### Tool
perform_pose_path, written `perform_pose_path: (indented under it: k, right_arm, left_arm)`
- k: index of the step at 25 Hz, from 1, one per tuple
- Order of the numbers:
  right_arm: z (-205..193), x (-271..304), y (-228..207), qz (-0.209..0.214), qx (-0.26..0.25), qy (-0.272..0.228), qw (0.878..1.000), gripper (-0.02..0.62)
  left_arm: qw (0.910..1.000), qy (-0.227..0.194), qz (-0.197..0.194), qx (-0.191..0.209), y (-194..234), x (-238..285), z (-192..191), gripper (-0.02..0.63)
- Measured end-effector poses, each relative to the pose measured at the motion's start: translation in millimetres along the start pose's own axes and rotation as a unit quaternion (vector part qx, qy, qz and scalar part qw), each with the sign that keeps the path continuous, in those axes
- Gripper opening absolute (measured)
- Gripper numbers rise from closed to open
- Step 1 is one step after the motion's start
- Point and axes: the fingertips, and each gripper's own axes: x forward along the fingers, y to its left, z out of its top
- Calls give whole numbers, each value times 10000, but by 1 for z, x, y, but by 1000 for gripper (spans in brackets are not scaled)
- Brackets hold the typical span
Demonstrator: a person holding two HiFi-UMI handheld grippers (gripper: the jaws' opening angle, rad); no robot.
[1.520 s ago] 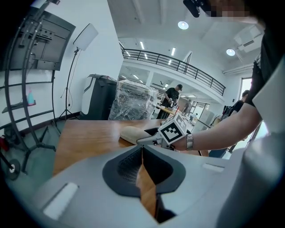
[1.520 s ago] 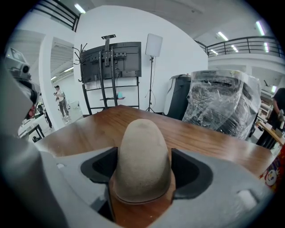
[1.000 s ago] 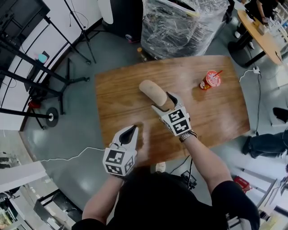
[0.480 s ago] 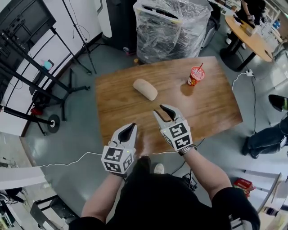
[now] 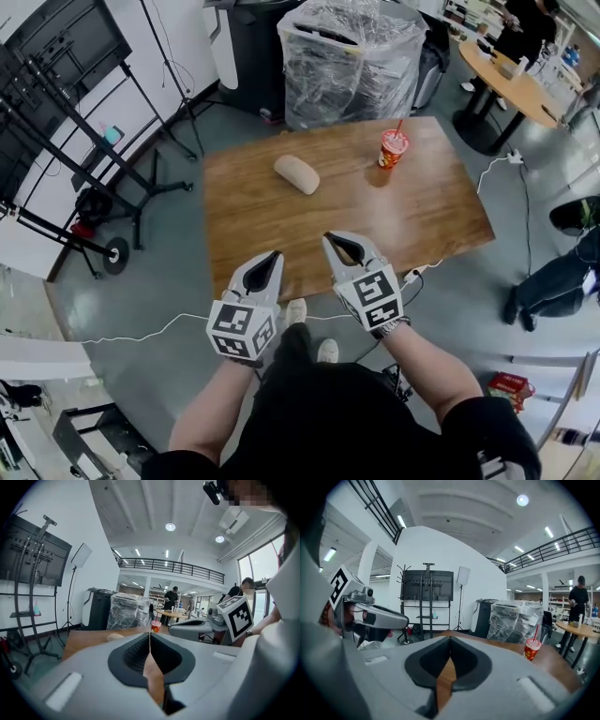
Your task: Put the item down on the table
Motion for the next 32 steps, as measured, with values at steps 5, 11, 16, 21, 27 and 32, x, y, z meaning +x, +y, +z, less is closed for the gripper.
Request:
perform_pose_path:
  k: [5, 11, 16, 21, 27, 32]
  right_arm:
    - [2, -33, 32, 178, 9, -74, 9998, -8]
    - [3, -55, 65, 346, 33, -119, 9993, -8]
    - [4, -61, 88, 399, 43, -137, 9991, -8]
    - [7, -57, 98, 313, -23, -88, 9995, -8]
    - [12, -52, 103, 208, -7, -39, 9998, -8]
    - [16, -50, 112, 207, -63, -18, 9998, -8]
  left_arm:
    - [9999, -58, 72, 58, -20, -27, 1, 21]
    - [9998, -87, 94, 158, -31, -48, -1, 17]
    - [9998, -82, 19, 188, -32, -57, -5, 15]
    - [9996, -22, -136, 240, -27, -60, -5, 16]
    - [9990, 43, -308, 325, -23, -61, -6, 15]
    - [9986, 67, -385, 343, -19, -63, -5, 15]
